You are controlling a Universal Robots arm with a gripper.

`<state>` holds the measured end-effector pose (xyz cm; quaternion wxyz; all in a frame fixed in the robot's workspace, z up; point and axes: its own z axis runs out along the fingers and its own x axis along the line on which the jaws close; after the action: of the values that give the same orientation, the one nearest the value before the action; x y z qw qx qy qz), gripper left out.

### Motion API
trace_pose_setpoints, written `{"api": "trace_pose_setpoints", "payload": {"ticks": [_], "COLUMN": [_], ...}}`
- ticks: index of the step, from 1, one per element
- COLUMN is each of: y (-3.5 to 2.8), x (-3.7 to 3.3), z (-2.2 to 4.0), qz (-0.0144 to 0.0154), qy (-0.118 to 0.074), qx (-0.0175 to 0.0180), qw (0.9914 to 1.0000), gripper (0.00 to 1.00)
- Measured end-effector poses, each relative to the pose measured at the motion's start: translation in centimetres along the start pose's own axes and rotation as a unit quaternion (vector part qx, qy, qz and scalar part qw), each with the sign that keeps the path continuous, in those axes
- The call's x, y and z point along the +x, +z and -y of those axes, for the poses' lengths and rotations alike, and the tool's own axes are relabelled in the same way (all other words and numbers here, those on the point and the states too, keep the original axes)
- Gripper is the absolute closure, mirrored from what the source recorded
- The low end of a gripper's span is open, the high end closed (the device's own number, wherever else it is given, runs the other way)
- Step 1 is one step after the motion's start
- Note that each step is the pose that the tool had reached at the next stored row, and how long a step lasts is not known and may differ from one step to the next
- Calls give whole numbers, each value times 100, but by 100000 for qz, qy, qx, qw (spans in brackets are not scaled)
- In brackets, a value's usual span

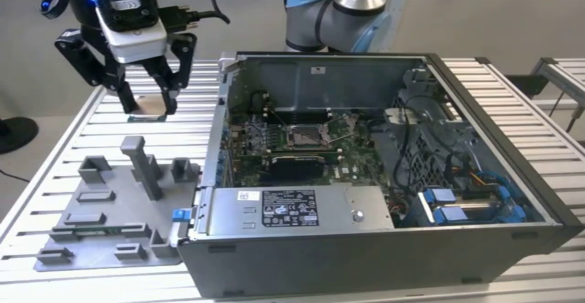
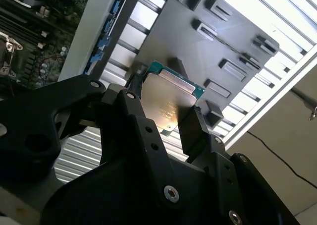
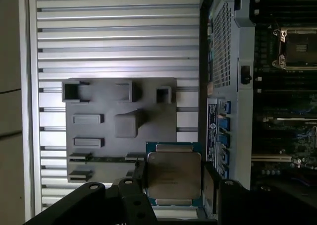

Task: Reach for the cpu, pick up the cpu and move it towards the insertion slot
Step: 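Pick up the cpu and move it towards the insertion slot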

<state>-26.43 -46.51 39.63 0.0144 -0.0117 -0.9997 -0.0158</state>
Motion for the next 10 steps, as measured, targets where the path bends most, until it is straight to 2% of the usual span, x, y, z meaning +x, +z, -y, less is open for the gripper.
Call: {"api": "trace_pose_setpoints", "payload": {"ticks": [10], "y": [-6], "x": [-234], "z": [-6], "qz": [-265], "qy": [4], "qx": [1], "qw": [100000], "gripper": [100]}}
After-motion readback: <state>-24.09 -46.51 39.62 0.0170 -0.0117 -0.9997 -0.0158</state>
